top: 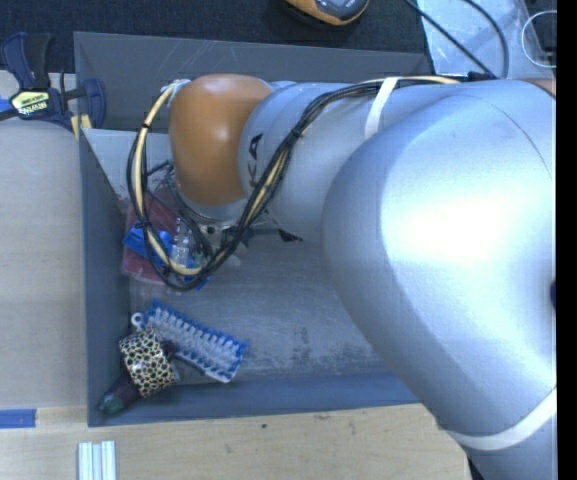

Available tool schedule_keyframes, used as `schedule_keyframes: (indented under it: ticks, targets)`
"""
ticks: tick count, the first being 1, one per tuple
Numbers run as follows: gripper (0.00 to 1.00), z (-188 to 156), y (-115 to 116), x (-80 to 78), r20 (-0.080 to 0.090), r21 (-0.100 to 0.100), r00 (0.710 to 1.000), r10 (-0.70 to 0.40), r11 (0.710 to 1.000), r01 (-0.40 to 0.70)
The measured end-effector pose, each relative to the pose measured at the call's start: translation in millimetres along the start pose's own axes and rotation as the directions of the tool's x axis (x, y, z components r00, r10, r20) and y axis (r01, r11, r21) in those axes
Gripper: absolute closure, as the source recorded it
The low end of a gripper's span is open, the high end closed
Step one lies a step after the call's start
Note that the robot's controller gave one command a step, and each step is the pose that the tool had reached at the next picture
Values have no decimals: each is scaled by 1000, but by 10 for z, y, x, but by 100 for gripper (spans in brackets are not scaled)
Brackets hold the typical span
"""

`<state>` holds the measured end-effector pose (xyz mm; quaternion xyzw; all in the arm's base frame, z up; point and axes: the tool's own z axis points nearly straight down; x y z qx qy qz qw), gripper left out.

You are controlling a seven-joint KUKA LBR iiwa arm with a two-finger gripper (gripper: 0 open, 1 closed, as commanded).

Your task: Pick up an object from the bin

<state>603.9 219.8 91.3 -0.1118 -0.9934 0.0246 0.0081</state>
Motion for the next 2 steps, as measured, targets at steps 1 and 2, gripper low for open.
schedule_keyframes:
  ticks: [1,2]
  targets:
    - [100,-105,12,25,-5,-2,1000,-1,1000,1]
    - [100,-181,12,43,-11,0,1000,-3,1000,3]
